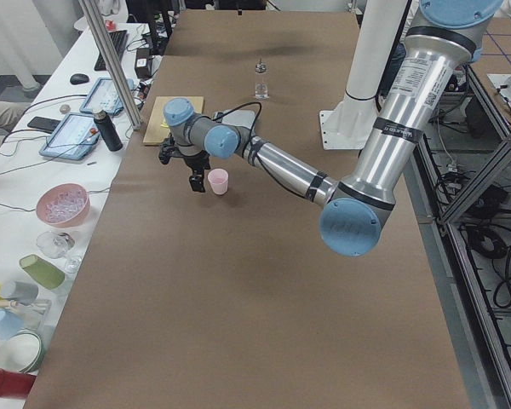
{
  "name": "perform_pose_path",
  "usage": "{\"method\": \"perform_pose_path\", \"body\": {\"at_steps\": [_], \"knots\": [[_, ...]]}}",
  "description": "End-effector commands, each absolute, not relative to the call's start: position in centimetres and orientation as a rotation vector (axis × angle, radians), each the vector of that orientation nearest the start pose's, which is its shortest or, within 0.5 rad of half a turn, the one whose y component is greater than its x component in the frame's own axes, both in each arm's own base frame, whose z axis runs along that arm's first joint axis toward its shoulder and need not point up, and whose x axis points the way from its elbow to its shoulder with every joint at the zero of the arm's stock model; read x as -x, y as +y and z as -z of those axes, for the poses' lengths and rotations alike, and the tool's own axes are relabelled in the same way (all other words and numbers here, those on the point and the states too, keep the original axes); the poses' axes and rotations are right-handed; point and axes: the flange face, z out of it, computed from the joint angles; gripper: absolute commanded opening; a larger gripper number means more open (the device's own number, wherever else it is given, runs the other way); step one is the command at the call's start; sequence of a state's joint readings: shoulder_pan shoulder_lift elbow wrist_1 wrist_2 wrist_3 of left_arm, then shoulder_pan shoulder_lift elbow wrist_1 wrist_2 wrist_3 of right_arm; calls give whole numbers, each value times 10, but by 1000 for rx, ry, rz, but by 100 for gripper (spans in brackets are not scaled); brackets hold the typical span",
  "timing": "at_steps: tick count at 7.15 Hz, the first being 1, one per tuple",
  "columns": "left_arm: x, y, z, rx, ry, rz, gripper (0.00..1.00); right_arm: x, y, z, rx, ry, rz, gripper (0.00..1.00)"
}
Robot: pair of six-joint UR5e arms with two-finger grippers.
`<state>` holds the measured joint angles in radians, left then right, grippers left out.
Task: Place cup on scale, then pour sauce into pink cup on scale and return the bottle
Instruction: 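Move the left gripper down over the pink cup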
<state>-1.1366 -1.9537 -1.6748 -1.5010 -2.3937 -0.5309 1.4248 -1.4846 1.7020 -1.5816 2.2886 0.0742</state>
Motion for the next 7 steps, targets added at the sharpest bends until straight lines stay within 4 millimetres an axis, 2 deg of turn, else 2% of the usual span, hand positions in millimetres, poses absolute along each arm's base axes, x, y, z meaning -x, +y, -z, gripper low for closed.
{"method": "perform_pose_path", "body": {"at_steps": [1, 2, 3, 4, 5, 6, 7], "knots": [[-265, -581, -374, 72, 891, -80, 98, 10, -535, -554, -120, -727, 142, 100], [-291, -575, -375, 53, 841, -106, 97, 10, -535, -554, -120, -729, 140, 100], [-299, -575, -378, 49, 826, -115, 96, 9, -533, -557, -116, -728, 142, 100], [-301, -578, -384, 39, 832, -121, 93, 9, -534, -555, -119, -728, 146, 100], [-305, -584, -398, 34, 837, -121, 84, 10, -534, -555, -119, -729, 143, 100], [-309, -589, -406, 30, 842, -116, 71, 10, -535, -554, -120, -727, 142, 100], [-311, -590, -408, 32, 841, -116, 71, 9, -534, -554, -120, -727, 142, 100]]}}
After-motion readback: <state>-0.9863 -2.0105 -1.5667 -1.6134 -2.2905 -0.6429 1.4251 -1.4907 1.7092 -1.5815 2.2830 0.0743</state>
